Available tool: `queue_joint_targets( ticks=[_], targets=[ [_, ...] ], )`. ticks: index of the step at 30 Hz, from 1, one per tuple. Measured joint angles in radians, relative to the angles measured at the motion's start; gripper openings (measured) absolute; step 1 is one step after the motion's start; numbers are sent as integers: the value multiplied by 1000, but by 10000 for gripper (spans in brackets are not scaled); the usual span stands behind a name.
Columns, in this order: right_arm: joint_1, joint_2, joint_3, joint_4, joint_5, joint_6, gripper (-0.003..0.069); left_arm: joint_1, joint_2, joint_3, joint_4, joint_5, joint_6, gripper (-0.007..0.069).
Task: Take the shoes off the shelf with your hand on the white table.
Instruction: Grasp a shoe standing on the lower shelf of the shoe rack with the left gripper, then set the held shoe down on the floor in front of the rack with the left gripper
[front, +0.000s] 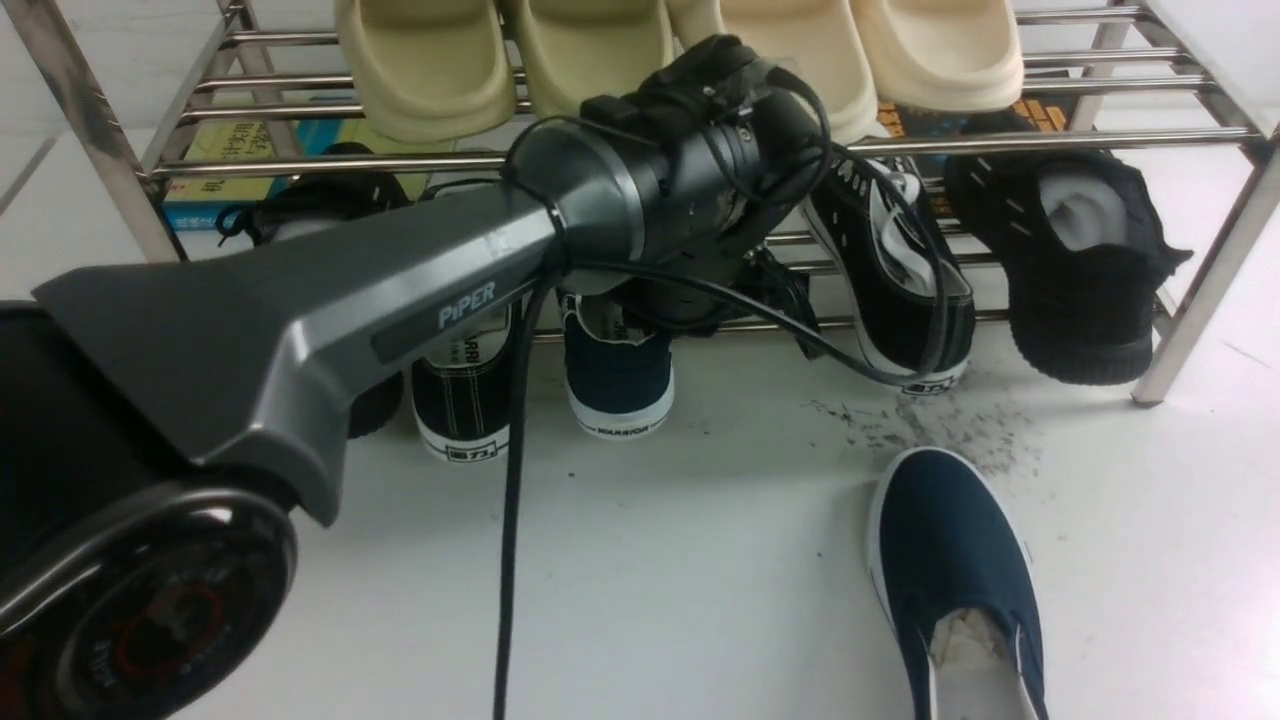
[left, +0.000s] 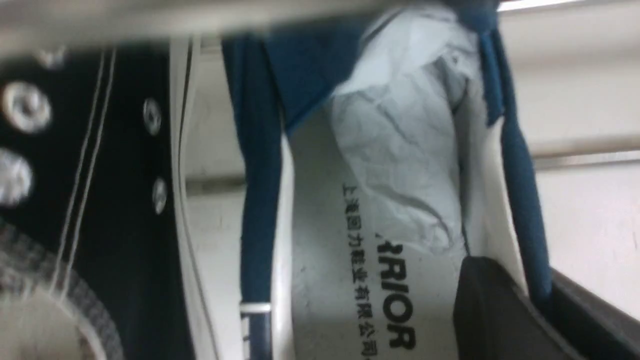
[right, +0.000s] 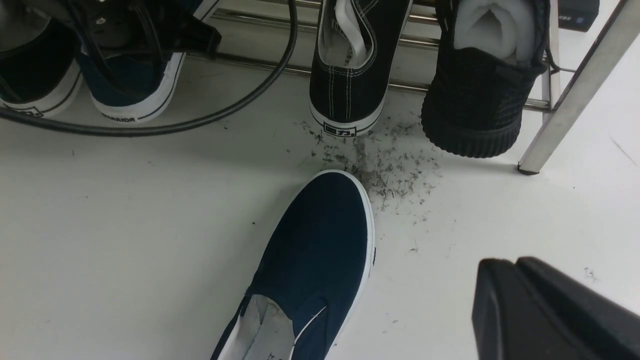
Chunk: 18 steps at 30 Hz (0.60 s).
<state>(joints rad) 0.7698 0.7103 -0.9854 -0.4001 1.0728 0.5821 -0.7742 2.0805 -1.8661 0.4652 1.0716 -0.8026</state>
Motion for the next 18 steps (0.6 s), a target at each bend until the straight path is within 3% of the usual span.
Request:
queue_joint_targets(
  ticks=[6,18],
  targets=[
    [0,0,0,0,0,0,56,-81,-96,-40,-61,156,5,33],
    [0,0,1,0,48,0,69,-355,-194,-26,-168,163,-92,32]
  ],
)
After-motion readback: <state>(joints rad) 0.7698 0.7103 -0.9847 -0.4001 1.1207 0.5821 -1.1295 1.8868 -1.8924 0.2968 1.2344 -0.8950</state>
